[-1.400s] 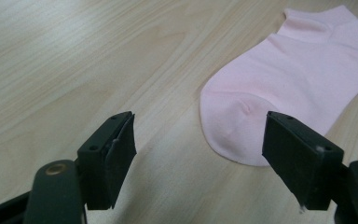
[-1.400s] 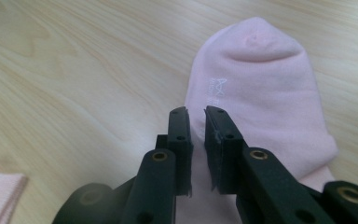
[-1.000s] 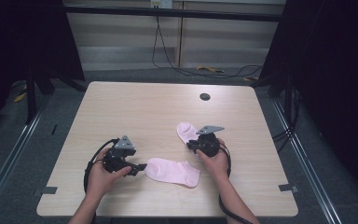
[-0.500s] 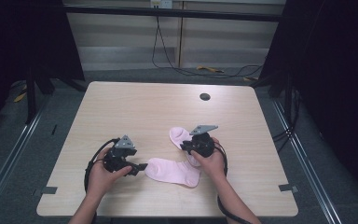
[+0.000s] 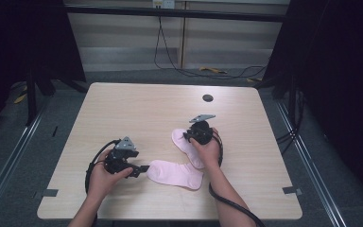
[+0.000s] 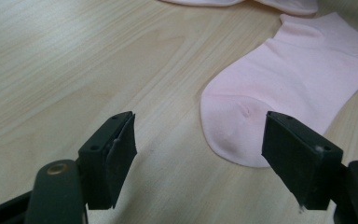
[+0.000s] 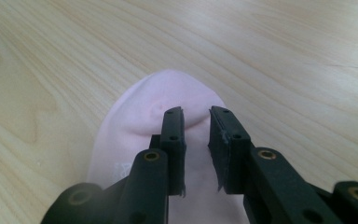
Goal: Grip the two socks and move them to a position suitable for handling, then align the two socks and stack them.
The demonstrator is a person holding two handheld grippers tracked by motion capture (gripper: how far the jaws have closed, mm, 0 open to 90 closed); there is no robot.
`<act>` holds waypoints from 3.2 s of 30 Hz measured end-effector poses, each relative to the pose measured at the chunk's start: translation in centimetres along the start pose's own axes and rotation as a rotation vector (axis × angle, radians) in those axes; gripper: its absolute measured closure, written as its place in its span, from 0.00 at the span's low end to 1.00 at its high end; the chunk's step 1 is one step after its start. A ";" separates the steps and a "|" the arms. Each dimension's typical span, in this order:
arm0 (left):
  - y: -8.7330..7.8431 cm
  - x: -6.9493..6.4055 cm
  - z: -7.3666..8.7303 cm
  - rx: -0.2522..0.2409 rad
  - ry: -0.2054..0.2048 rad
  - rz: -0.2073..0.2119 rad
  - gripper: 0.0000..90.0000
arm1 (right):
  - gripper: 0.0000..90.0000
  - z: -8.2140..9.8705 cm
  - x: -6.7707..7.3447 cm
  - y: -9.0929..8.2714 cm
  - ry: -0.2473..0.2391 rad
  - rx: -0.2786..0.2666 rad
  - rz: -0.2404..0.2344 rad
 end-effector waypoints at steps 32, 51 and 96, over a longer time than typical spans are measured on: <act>0.2 0.6 0.2 0.012 -0.002 -0.019 0.29 | 0.78 -0.4 7.3 1.8 -0.170 0.042 -0.179; 1.5 1.1 -1.1 0.025 -0.033 -0.035 0.28 | 0.59 2.8 2.3 -5.4 -0.045 -0.034 -0.088; 6.3 4.0 -4.4 0.056 -0.038 -0.139 0.41 | 0.59 6.3 -0.4 -8.0 -0.053 -0.023 0.015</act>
Point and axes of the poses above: each handheld gripper's, and its own axes: y roughly forward along the jaws, z roughly out of its underside, x roughly to its left, the point moved 9 cm from there along y, roughly forward along the jaws, and after that the axes turned 9 degrees about -z, right-handed, at the moved point
